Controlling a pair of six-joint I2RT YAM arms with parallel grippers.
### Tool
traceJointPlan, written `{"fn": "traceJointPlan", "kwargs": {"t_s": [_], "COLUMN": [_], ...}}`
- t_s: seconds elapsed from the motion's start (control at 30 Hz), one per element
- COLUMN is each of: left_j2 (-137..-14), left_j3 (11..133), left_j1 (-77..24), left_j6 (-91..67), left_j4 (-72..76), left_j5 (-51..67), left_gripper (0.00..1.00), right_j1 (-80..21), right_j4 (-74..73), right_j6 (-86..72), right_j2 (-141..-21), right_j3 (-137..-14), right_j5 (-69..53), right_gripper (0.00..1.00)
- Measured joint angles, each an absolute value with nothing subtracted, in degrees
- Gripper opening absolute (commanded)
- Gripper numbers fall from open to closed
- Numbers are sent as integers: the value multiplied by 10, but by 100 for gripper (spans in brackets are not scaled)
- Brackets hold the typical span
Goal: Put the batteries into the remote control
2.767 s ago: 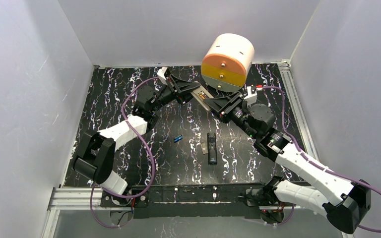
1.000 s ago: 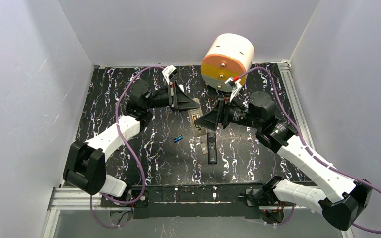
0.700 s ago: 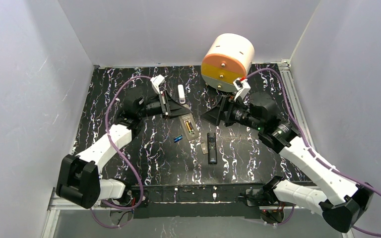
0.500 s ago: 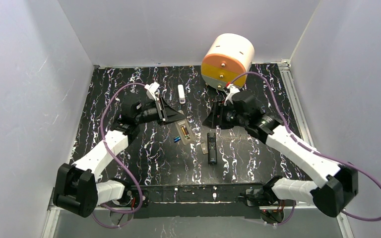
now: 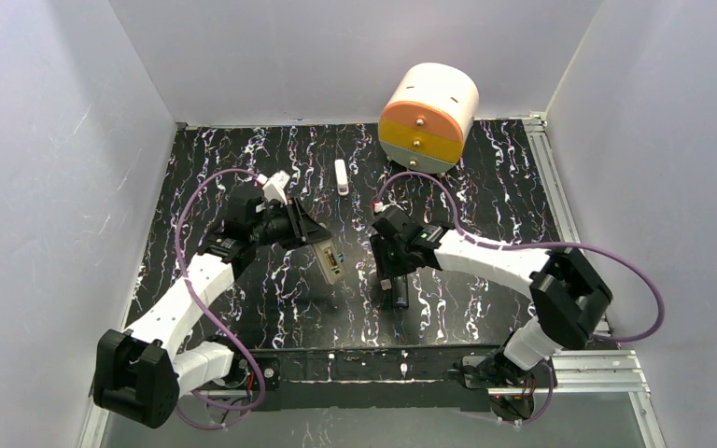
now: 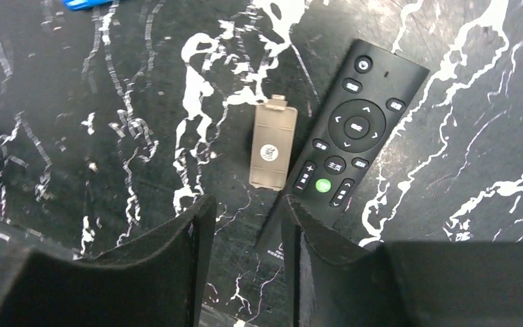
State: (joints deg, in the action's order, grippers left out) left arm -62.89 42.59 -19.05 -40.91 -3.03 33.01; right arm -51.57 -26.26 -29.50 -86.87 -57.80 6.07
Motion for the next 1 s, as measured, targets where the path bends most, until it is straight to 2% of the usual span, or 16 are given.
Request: {"fn": "traceJointPlan", "kwargs": {"t_s": [0.1,0.47,0.67,1.0], "left_j2": [-625,-552,-505,-467], "left_j3": [426,359,352,352], "left_j1": [-189,-187,-186,-185], "left_j6": [-399,-404,-392,-373], "left_j4": [-51,-37,-40,-57], "left_j5": [311,253,218,199], "left_gripper": [0,0,0,0], "right_j1": [-519,-518,-518,-518], "right_j4": [-275,-292,-336,-398], "right_j6": [-335,-614,-750,-852], "right_j2": [-897,-916,-963,-1019], "right_j3": [-585,-615,-646,-693], "right_j5": [81,153,156,167], "right_gripper": [41,41,36,34]}}
